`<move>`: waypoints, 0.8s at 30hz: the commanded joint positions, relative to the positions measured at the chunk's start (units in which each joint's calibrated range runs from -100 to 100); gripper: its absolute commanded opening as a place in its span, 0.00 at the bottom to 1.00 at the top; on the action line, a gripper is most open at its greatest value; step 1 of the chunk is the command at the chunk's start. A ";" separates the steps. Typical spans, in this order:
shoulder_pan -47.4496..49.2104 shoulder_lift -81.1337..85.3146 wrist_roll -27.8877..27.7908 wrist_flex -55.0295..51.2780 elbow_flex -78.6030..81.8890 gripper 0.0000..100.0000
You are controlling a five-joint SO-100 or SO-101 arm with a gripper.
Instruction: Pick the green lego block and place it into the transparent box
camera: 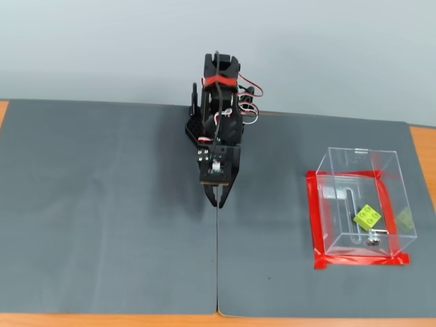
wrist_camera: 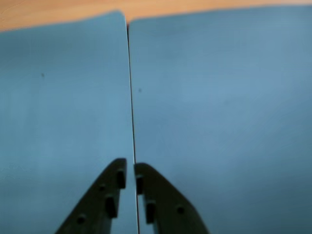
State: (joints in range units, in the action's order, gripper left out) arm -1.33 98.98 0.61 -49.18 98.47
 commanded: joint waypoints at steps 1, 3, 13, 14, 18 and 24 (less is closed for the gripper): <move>-0.87 0.43 0.30 -2.21 1.26 0.02; -0.95 0.43 0.35 -3.51 1.07 0.02; 1.29 0.43 0.35 -15.23 -2.72 0.02; 2.48 0.43 0.35 -18.45 -3.90 0.02; 5.09 0.51 0.35 -24.87 -5.80 0.02; 3.30 0.34 0.41 -25.04 -5.89 0.02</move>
State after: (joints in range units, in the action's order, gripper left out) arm 2.80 99.49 0.95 -73.89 96.32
